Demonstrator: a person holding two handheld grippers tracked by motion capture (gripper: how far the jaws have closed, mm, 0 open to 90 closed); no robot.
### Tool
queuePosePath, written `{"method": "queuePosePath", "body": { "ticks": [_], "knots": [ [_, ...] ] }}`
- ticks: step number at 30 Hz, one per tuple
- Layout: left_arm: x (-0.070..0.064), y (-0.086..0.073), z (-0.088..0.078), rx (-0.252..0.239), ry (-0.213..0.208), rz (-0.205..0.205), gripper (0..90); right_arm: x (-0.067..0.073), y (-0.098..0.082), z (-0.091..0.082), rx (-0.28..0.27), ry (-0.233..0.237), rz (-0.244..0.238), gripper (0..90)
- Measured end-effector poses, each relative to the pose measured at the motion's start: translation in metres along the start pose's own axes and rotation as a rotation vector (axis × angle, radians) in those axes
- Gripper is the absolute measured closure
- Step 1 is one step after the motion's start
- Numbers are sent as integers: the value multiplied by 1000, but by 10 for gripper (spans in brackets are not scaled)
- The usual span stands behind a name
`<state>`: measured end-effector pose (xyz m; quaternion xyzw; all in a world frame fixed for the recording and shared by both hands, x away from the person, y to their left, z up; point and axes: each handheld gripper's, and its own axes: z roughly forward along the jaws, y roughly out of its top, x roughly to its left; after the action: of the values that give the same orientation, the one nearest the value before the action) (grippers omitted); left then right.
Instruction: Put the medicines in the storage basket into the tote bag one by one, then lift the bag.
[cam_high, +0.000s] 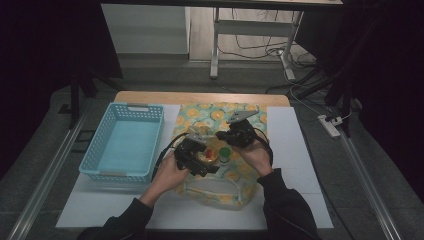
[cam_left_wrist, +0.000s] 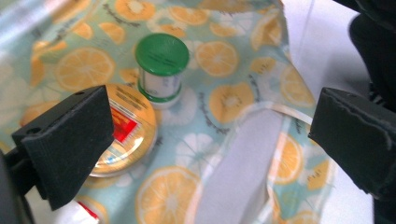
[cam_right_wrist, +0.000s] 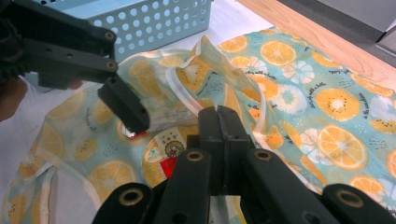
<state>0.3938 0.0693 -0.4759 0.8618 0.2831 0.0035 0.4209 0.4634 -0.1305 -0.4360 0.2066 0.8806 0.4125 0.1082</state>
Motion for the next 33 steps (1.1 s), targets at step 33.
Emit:
{"method": "queuePosePath", "body": {
  "ticks": [33],
  "knots": [
    [-9, -47, 20, 147, 78, 11, 25, 3, -1, 0, 4, 7, -7, 900]
  ]
}}
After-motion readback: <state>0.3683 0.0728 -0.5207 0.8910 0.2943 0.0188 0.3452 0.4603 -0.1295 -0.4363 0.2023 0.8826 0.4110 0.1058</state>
